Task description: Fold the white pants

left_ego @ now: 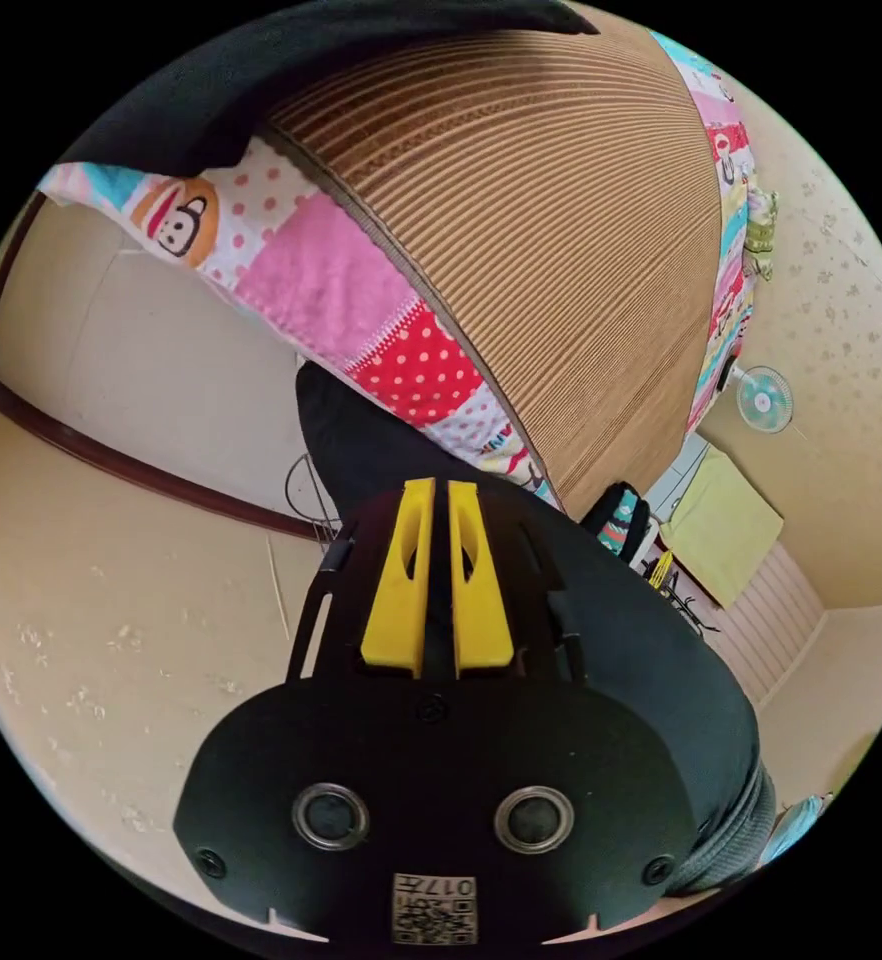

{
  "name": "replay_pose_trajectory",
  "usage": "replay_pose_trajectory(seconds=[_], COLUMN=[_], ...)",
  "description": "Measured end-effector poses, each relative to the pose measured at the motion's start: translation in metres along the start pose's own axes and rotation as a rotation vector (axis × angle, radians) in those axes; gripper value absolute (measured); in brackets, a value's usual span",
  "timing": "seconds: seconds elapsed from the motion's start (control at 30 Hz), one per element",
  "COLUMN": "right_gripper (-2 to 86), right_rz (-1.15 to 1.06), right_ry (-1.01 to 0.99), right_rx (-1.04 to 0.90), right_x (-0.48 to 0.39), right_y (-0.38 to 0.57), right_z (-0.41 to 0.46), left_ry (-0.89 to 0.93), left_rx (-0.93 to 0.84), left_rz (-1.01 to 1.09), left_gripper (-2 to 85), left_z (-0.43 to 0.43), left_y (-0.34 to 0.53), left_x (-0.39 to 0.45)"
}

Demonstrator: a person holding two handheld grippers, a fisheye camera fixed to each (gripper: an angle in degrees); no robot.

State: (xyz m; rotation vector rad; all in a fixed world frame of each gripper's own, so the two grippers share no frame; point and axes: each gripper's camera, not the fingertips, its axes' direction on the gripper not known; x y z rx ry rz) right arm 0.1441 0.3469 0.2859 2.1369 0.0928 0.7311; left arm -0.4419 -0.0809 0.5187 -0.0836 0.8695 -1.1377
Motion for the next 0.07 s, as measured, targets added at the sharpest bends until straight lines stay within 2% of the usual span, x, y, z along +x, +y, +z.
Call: replay_pose_trajectory(seconds=[0.07], right_gripper=[0.6], right_rz=[0.006], right_ry=[-0.082], right_rx=[-0.071], right_x=[0.008], right_y=[0.008], right_z=[0.026], left_ry=[-0.001], left_rx=[0.079], left_rz=[-0.016], left_gripper=[8.2], left_z=[-0.046], left_y=[-0.001], left_x=[-0.027])
